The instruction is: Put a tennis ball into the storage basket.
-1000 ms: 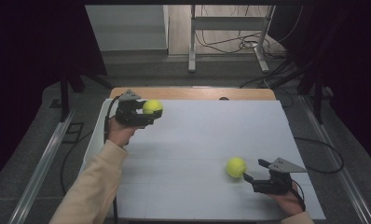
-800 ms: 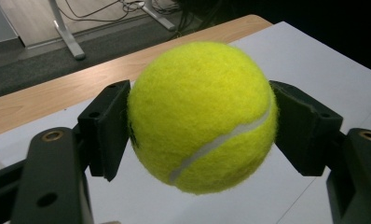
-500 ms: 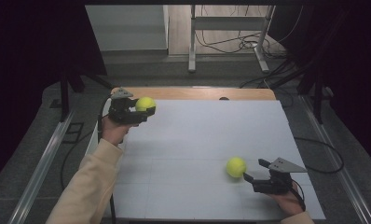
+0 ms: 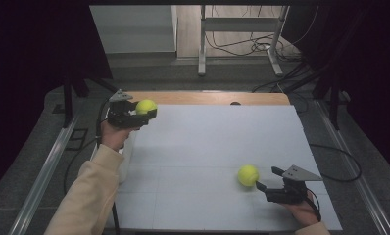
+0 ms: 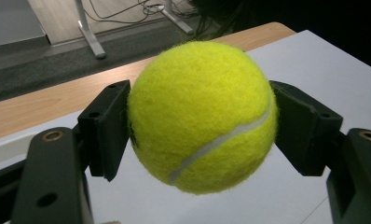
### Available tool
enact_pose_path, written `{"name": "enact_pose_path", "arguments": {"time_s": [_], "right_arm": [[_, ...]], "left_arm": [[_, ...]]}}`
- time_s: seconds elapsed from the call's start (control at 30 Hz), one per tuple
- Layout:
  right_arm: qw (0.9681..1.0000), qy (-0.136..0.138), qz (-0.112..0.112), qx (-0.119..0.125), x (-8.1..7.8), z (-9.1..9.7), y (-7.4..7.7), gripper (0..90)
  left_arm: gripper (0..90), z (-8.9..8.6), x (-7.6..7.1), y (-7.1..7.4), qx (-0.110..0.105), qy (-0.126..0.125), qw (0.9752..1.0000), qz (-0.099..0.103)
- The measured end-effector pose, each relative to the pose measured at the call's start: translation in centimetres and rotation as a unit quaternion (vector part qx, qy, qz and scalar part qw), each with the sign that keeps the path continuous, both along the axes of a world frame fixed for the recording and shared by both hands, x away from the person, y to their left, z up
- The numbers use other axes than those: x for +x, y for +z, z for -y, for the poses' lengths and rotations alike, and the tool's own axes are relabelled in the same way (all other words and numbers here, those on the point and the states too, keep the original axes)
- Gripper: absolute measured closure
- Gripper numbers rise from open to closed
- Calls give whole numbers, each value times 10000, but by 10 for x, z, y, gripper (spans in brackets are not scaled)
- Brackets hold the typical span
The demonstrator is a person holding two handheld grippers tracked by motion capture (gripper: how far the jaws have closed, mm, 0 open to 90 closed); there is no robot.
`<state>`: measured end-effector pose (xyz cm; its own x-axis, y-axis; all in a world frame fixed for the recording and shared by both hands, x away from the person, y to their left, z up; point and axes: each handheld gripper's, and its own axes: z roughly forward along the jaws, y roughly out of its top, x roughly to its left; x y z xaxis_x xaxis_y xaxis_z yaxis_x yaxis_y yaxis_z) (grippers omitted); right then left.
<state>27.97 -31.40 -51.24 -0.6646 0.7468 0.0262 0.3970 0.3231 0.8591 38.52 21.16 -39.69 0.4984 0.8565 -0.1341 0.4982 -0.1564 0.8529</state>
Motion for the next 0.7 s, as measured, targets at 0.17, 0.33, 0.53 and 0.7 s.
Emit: {"name": "enact_pose_path", "arguments": {"time_s": [0.17, 0.33, 0.53, 0.7], "right_arm": [[10000, -9, -3, -16, 0, 0, 0, 145], [10000, -14, -1, -19, 0, 0, 0, 146], [10000, -12, 4, 5, 0, 0, 0, 146], [10000, -15, -1, 4, 0, 0, 0, 146]], "left_arm": [[265, -6, 1, 1, 4, 101, 9999, 4], [265, -13, 2, 1, 2, 190, 9998, -1], [265, -19, 3, 1, 8, 304, 9995, -4], [265, -27, 5, -1, -2, 418, 9991, -38]]}}
